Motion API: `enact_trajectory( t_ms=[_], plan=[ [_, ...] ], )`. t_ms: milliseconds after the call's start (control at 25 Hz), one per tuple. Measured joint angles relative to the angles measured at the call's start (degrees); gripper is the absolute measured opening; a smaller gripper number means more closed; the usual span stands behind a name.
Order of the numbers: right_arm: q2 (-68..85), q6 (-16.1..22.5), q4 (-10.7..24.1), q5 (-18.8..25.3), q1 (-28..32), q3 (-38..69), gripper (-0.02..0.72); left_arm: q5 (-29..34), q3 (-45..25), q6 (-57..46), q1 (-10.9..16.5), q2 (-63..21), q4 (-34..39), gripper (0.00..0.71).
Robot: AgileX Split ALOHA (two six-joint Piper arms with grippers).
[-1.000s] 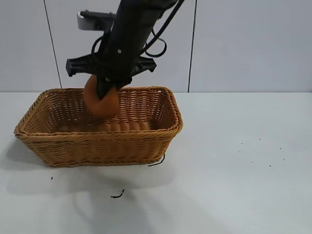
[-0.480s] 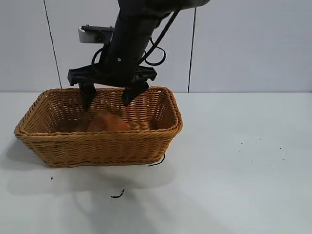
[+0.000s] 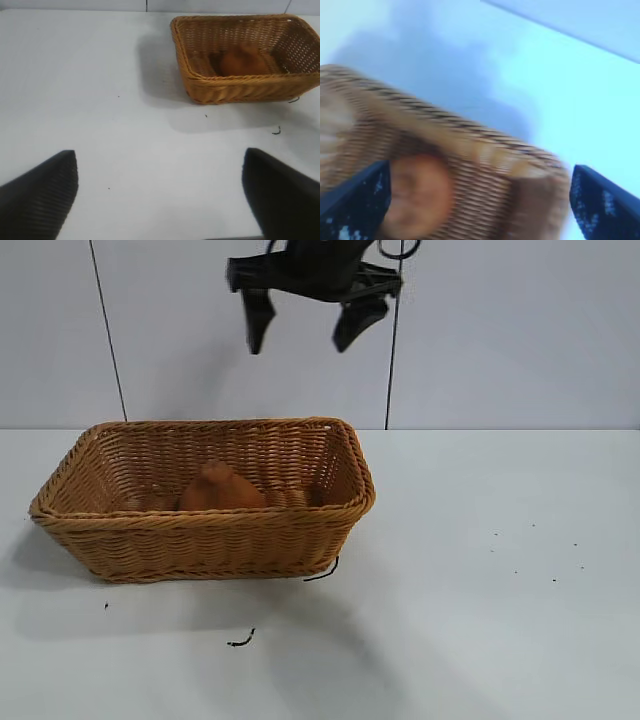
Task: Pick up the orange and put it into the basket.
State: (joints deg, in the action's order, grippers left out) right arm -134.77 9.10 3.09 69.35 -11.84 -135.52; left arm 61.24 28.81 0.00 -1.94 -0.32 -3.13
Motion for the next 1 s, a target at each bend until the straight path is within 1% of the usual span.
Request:
enact_trajectory(
  t_ms=[80,240,400,520,640,760,1000],
  plan=[
    [0.0,0.06,0.0,0.06,3.28,0.0,0.694,0.0,0.0,0.0,0.0,0.0,0.0,0.639],
    [0.0,0.06,-0.4,0.06,7.09,0.0,0.694,0.0,0.0,0.0,0.0,0.0,0.0,0.639],
    [0.0,0.06,-0.99,0.06,7.95,0.0,0.694,0.0,0.0,0.0,0.0,0.0,0.0,0.639],
    [1.16,-0.34,-3.09,0.02,7.97,2.5,0.694,0.07,0.0,0.0,0.0,0.0,-0.06,0.639],
    [6.08,-1.51,-3.86,0.05,7.97,10.25,0.694,0.07,0.0,0.0,0.0,0.0,-0.01,0.639],
    [14.31,-2.47,-3.88,-0.05,7.97,21.1,0.694,0.02,0.0,0.0,0.0,0.0,-0.01,0.639],
    [35.16,-3.44,-3.98,0.0,7.97,46.78,0.695,0.02,0.0,0.0,0.0,0.0,-0.01,0.639]
  ],
)
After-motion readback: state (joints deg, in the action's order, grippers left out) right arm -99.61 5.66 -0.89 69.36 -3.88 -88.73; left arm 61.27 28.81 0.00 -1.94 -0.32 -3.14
